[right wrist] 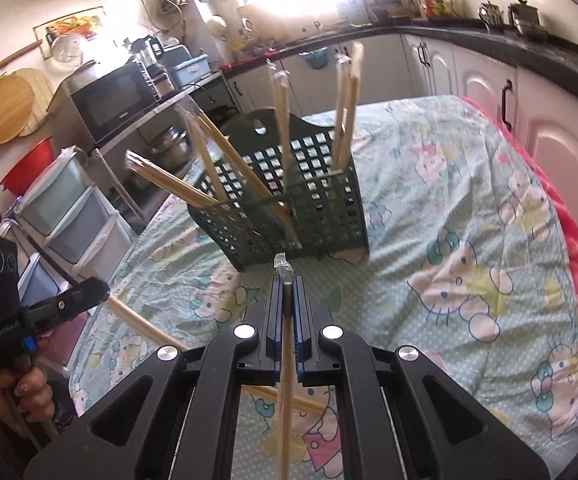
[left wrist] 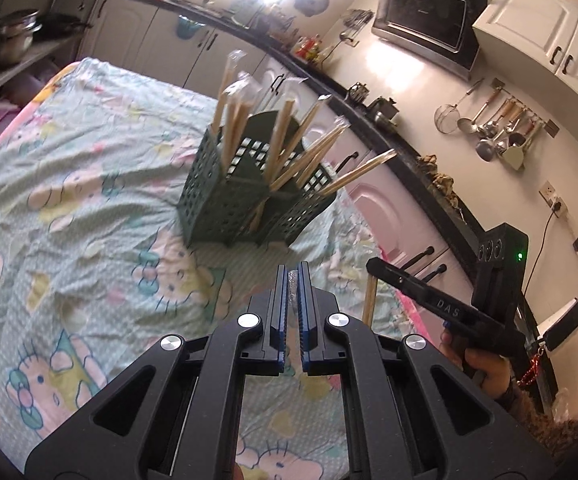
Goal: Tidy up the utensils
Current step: 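Lift both held chopsticks and carry them above the green basket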
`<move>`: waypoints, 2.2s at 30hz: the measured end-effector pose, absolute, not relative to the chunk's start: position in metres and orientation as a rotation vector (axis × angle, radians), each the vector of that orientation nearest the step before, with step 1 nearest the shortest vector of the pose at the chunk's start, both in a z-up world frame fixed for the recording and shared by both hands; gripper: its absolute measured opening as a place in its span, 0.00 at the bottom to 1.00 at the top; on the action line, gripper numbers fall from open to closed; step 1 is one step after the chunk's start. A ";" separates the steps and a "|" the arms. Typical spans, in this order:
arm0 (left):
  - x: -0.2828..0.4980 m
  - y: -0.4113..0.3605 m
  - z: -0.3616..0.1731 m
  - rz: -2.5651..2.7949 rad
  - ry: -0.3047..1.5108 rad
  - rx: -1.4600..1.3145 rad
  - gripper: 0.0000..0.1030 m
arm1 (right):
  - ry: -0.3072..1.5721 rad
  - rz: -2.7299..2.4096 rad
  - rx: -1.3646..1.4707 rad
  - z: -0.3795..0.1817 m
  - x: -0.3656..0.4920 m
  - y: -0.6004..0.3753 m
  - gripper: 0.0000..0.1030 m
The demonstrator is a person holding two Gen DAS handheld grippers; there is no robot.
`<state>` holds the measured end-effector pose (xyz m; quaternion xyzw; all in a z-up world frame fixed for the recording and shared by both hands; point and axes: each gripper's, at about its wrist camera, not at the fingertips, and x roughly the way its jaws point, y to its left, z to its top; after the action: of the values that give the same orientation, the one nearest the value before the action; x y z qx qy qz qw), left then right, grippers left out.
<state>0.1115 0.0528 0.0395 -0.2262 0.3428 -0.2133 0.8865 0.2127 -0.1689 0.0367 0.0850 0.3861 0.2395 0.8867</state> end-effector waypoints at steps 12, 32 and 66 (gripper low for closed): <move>0.125 0.029 0.071 -0.487 0.660 -0.396 0.02 | 0.715 0.520 0.140 0.067 0.208 -0.167 0.05; 0.142 0.026 0.144 -0.510 0.506 -0.354 0.01 | 0.507 0.514 0.080 0.135 0.214 -0.165 0.05; 0.190 0.063 0.239 -0.396 0.286 -0.359 0.01 | 0.166 0.385 0.089 0.226 0.258 -0.191 0.05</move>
<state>0.1895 0.0630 0.2394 -0.1770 0.1407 -0.1948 0.9544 0.2578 -0.1908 0.2256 0.0440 0.0826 0.1911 0.9771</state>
